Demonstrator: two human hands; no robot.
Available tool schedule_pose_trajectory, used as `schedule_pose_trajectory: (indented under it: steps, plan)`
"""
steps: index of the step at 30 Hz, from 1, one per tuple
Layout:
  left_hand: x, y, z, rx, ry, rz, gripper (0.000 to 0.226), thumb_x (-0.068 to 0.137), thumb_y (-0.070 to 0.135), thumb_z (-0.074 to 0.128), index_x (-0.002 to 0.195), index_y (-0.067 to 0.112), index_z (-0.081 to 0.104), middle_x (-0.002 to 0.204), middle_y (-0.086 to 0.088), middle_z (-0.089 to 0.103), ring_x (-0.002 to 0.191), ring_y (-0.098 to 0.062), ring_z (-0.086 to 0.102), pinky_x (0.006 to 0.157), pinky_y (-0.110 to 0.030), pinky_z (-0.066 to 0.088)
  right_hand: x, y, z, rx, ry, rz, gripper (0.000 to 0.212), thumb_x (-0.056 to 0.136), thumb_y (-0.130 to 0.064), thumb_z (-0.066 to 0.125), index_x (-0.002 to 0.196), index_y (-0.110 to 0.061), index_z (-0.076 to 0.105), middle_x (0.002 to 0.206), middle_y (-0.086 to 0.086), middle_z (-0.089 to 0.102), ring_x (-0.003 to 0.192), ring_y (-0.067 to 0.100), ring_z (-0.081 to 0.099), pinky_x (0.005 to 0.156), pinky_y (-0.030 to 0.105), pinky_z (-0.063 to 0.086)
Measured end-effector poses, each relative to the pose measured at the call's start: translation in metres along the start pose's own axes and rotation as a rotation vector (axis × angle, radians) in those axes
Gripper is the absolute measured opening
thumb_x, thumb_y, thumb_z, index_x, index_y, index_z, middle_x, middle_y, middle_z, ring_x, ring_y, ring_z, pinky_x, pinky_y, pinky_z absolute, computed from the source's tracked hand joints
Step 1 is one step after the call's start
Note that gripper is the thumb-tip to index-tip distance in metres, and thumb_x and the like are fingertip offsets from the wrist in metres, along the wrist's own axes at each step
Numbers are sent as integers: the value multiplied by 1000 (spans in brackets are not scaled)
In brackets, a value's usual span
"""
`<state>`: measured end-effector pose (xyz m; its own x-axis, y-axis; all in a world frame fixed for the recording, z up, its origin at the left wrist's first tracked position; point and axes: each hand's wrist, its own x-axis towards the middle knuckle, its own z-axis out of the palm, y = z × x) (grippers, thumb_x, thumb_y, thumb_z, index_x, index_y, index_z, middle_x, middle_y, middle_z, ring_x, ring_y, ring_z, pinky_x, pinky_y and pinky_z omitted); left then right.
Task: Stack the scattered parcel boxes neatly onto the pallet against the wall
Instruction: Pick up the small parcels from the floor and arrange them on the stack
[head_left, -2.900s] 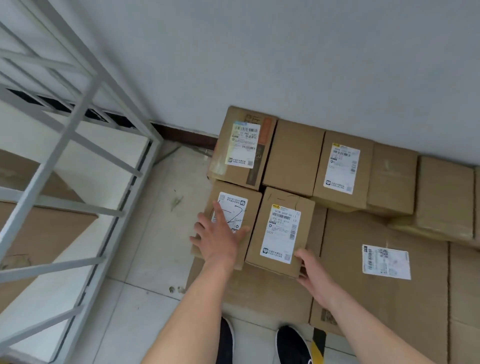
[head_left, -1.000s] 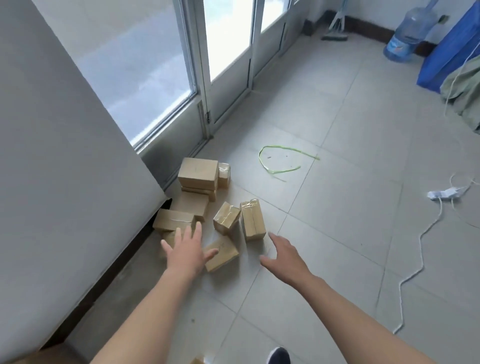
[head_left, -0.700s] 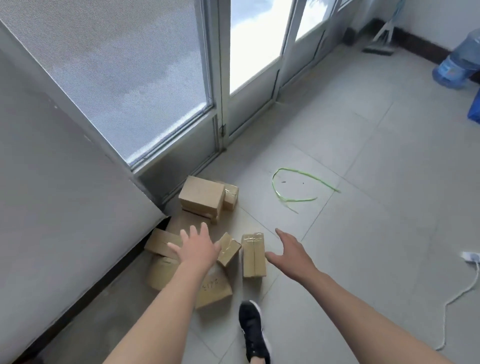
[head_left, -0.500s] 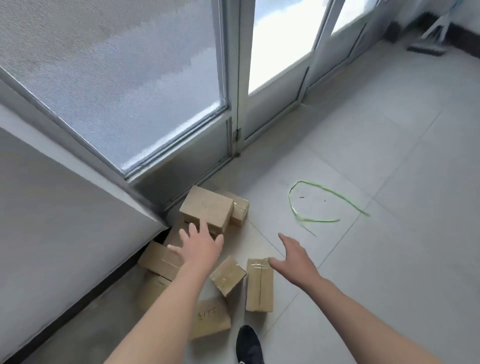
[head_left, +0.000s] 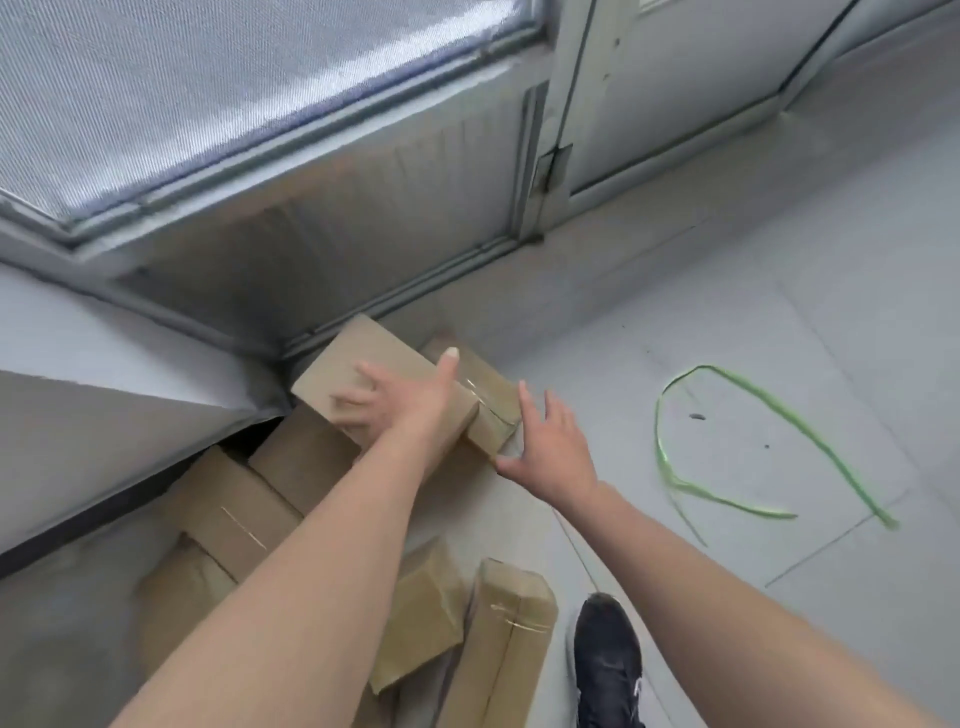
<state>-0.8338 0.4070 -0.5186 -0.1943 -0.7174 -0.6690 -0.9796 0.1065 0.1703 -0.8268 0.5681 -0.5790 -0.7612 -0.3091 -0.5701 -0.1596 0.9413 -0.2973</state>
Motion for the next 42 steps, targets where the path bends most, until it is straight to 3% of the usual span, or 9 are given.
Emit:
schedule_pose_trajectory:
  steps: [5, 10, 13, 19, 23, 28, 36, 39, 42]
  plan:
    - [20, -7, 40, 41, 127, -12, 122, 72, 77, 60, 156, 19, -6, 160, -22, -18, 145, -46, -19, 109, -73, 13, 52, -12, 49, -107, -17, -77, 122, 72, -72, 65, 155, -23, -10, 161, 19, -5, 148, 40, 1, 115, 55, 20]
    - [24, -10, 44, 14, 168, -29, 124, 73, 73, 64, 155, 20, -11, 159, -20, -23, 144, -44, -24, 103, -80, 13, 67, -28, 65, -159, 17, -78, 116, 77, -53, 73, 155, -19, -6, 155, 27, 13, 138, 42, 22, 105, 48, 37]
    - [27, -11, 46, 28, 207, -3, 120, 71, 68, 67, 156, 22, -4, 161, -20, -15, 146, -43, -17, 103, -76, 20, 69, -31, 60, -126, 20, 1, 116, 73, -46, 76, 155, -20, -2, 134, 23, 35, 122, 38, 33, 91, 42, 47]
    - [-6, -45, 16, 170, 263, 165, 108, 66, 70, 60, 155, 26, 15, 163, -18, -1, 148, -35, 5, 106, -67, 20, 21, -7, 26, 26, 15, 228, 109, 62, -55, 74, 147, -26, 12, 121, 19, 39, 115, 37, 32, 76, 39, 42]
    - [-50, -75, -32, 162, 204, 208, 103, 70, 72, 56, 154, 27, 17, 163, -15, 4, 149, -32, 5, 108, -66, 19, -40, -3, -20, 232, -52, 394, 95, 68, -53, 68, 143, -24, 17, 122, 23, 41, 117, 40, 35, 86, 41, 37]
    - [-111, -133, -125, 89, 112, 341, 99, 73, 70, 57, 154, 33, 14, 164, -6, 4, 150, -26, 2, 113, -61, 20, -133, -41, -79, 467, -104, 397, 96, 73, -52, 68, 149, -27, 16, 132, 20, 44, 120, 39, 44, 102, 49, 41]
    - [-184, -277, -279, 202, 320, 260, 104, 67, 80, 46, 154, 36, 10, 165, -5, 1, 149, -24, -3, 112, -62, 19, -266, -181, -130, 470, -181, 182, 98, 72, -55, 70, 150, -22, 21, 133, 17, 47, 120, 35, 49, 102, 48, 44]
    - [-205, -344, -323, 224, 413, 174, 103, 67, 77, 46, 155, 31, 17, 164, -9, 8, 149, -27, 2, 109, -62, 23, -305, -243, -118, 465, -214, 35, 91, 73, -51, 72, 146, -19, 28, 133, 11, 53, 118, 31, 54, 100, 47, 45]
    - [-223, -416, -360, 211, 478, 100, 102, 69, 75, 49, 155, 25, 23, 163, -12, 13, 149, -29, 8, 107, -61, 27, -356, -304, -90, 475, -282, -44, 101, 74, -51, 73, 152, -17, 20, 143, 12, 47, 126, 30, 49, 106, 47, 41]
